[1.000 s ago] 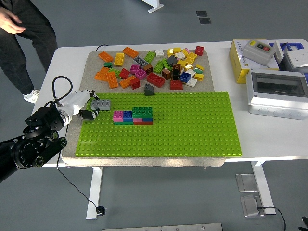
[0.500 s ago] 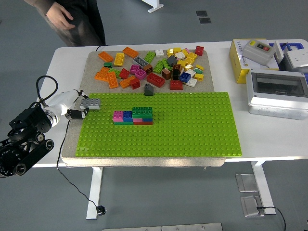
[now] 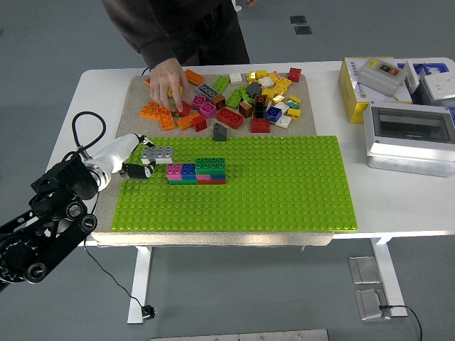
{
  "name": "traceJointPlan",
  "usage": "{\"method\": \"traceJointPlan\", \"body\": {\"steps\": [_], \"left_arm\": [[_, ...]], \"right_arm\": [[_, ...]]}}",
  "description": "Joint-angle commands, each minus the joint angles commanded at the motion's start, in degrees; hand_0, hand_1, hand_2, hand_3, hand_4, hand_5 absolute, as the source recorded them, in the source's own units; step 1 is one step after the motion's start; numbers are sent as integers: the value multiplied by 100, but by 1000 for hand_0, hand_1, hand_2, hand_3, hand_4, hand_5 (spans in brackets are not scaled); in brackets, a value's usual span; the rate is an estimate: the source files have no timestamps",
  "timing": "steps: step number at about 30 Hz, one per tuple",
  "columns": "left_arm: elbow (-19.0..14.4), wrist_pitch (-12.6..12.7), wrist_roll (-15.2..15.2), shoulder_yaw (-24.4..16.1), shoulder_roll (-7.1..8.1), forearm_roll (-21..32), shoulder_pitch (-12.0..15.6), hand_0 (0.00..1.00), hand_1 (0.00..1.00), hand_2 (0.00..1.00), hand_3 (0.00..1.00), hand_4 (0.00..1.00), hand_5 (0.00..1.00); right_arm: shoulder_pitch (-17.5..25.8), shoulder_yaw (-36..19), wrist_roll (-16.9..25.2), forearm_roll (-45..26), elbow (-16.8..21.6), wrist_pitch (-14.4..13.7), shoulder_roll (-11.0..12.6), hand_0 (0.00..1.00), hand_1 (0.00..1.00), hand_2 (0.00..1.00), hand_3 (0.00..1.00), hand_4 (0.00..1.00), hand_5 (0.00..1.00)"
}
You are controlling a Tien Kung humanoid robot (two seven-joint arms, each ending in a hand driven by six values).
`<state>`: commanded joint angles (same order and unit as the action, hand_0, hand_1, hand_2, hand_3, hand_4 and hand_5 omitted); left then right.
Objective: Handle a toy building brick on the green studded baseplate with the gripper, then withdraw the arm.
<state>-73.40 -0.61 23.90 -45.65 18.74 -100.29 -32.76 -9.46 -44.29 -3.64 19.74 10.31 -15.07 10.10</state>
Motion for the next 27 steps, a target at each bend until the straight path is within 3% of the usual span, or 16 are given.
{"method": "traceJointPlan", "body": {"steps": [15,27], "left_arm": [[-166,-309,411,112,-208,77,74,987,953,951,534,397,178],[-105,-391,508,168,-345,118,-59,985,951,949,537,398,179]], "right_arm": [[19,-3,26,-27,0,8,-2,679,644,663,665,465,813],[0,-58,67,-23,0,-6,-3,679,643,656,665,467,812]]}}
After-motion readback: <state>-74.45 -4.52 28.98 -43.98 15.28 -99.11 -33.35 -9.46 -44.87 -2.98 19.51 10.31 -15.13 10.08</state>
